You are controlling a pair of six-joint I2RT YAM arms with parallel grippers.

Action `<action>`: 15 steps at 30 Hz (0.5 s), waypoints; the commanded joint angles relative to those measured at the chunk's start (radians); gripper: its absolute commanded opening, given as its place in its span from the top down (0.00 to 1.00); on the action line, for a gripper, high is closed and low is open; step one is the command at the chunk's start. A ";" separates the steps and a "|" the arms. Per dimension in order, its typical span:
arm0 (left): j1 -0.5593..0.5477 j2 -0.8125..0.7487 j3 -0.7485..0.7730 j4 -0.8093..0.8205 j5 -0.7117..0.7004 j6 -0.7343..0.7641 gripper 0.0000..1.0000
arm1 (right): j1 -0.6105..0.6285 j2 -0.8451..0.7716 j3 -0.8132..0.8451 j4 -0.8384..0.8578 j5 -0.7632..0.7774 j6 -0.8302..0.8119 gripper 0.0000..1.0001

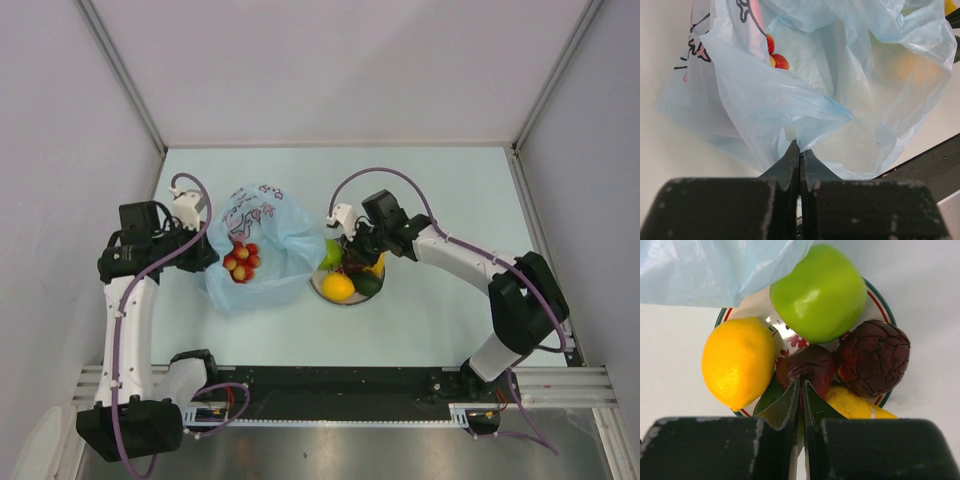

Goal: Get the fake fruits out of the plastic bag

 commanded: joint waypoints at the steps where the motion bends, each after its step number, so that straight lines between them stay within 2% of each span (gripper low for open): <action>1: -0.005 -0.022 0.018 0.007 0.019 -0.006 1.00 | 0.009 0.022 -0.008 0.024 0.022 -0.038 0.91; 7: -0.004 -0.014 0.023 0.001 0.025 -0.003 1.00 | 0.019 0.002 0.003 0.057 0.042 -0.012 0.91; 10: -0.004 -0.020 0.052 -0.028 0.040 0.013 1.00 | 0.038 -0.091 0.080 0.053 0.028 0.025 0.87; 11: -0.005 -0.026 0.059 -0.036 0.043 0.019 1.00 | 0.055 -0.113 0.098 0.054 0.014 0.037 0.80; 12: -0.004 -0.031 0.069 -0.049 0.051 0.025 1.00 | 0.063 -0.130 0.116 0.071 0.001 0.055 0.62; 15: -0.005 -0.051 0.093 -0.072 0.051 0.048 1.00 | 0.104 -0.156 0.158 0.114 -0.059 0.107 0.45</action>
